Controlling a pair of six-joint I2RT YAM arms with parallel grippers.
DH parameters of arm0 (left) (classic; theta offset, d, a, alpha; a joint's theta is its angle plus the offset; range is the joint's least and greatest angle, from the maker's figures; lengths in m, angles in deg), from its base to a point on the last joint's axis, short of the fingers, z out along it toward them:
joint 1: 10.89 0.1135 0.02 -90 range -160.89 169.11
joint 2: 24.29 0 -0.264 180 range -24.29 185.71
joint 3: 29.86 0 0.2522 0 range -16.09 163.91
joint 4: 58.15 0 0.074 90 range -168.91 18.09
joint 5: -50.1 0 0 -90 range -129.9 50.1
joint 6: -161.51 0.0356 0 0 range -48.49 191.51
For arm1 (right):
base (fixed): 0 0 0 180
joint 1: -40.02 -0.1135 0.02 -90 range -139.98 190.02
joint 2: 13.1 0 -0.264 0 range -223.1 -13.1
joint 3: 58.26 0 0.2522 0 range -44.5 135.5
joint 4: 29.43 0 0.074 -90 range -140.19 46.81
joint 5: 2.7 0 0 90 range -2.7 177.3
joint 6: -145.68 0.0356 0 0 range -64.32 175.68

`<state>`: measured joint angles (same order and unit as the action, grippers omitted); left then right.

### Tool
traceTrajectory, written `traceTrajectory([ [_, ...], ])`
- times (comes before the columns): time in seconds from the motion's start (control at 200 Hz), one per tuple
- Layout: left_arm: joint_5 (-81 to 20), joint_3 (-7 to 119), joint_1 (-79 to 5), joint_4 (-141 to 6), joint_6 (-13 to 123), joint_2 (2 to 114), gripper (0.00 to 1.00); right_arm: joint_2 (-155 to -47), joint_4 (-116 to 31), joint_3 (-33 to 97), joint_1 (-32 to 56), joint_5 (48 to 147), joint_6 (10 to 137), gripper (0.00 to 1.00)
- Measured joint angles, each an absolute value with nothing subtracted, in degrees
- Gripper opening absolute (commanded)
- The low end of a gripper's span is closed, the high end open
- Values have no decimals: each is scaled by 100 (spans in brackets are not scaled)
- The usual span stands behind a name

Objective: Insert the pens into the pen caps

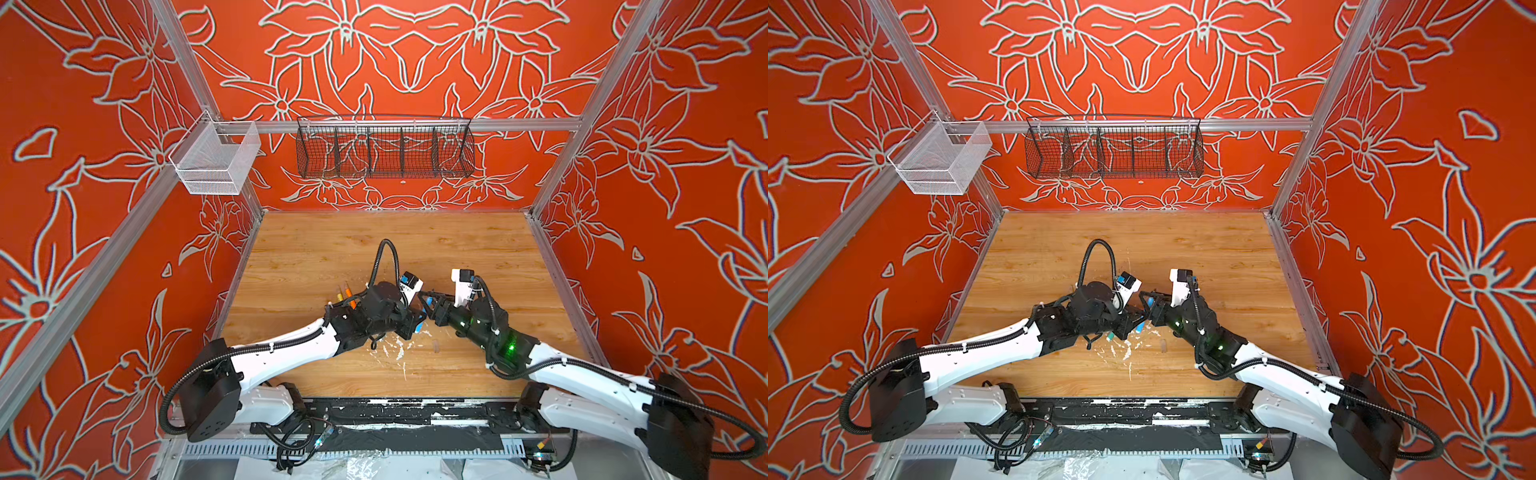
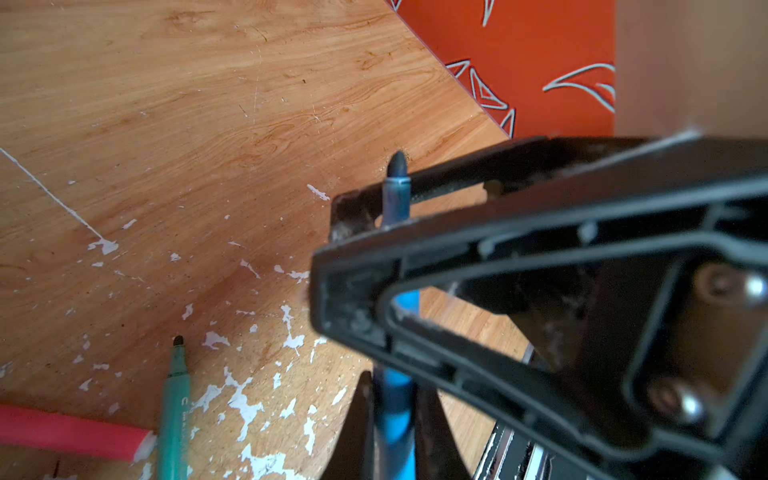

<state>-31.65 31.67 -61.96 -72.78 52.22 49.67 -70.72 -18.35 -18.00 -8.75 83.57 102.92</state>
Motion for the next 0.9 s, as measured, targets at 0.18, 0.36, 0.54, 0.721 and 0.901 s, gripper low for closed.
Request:
traceTrajectory([
  [0.18, -3183, 3167, -6196, -7271, 5227, 4940, 0, -7173, -1752, -1800, -1017, 8152, 10397, 15],
  [0.36, -3220, 3167, -6200, -7271, 5242, 4925, 11, -7193, -1711, -1800, -1113, 7922, 10406, 4],
  [0.54, -3224, 3167, -6203, -7273, 5246, 4925, 23, -7186, -1510, -1905, -1266, 7732, 10498, 1],
  [0.721, -3220, 3167, -6222, -7271, 5260, 4927, 27, -7177, -943, -2069, -1504, 7680, 10690, 1],
  [0.901, -3207, 3167, -6227, -7265, 5260, 4927, 21, -7221, -425, -2305, -1622, 7492, 10874, 0],
])
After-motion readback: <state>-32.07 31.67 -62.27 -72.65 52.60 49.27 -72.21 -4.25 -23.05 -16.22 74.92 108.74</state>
